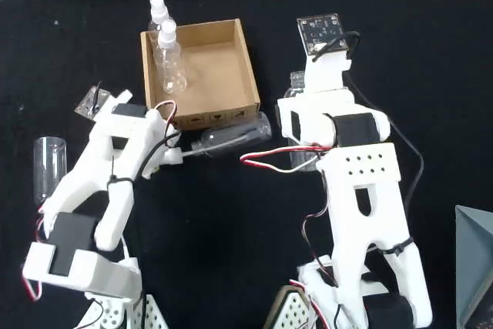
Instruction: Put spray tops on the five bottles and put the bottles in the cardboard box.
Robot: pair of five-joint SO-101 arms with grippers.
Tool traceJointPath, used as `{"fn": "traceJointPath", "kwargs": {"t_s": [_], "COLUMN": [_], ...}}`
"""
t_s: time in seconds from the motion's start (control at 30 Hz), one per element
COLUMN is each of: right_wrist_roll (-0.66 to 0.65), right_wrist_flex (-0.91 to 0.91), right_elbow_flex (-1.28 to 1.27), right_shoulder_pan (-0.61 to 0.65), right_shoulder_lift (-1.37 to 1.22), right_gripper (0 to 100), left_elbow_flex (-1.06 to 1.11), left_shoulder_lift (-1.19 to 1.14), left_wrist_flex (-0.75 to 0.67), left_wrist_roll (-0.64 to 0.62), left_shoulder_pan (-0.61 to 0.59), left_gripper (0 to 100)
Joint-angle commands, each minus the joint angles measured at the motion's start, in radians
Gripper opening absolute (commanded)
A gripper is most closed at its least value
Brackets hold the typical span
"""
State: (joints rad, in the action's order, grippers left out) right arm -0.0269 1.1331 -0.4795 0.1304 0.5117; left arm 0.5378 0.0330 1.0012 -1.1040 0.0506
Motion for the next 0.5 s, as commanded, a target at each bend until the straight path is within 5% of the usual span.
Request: {"fn": "traceJointPath", "kwargs": {"t_s": [0.0, 0.47], "right_wrist_roll": [0.003, 0.002], "right_wrist_flex": [-0.028, -0.028], "right_elbow_flex": [0.007, 0.007], "right_shoulder_pan": [-0.002, -0.002], "right_shoulder_lift": [0.048, 0.048], "right_gripper": [9.2, 9.2], "left_elbow_flex": [-0.067, -0.068], "left_shoulder_lift": [-0.023, -0.112], "left_wrist_flex": [-0.012, -0.011], "left_wrist_roll": [-0.041, -0.040], "left_shoulder_pan": [0.038, 0.025], "left_gripper": [23, 22]}}
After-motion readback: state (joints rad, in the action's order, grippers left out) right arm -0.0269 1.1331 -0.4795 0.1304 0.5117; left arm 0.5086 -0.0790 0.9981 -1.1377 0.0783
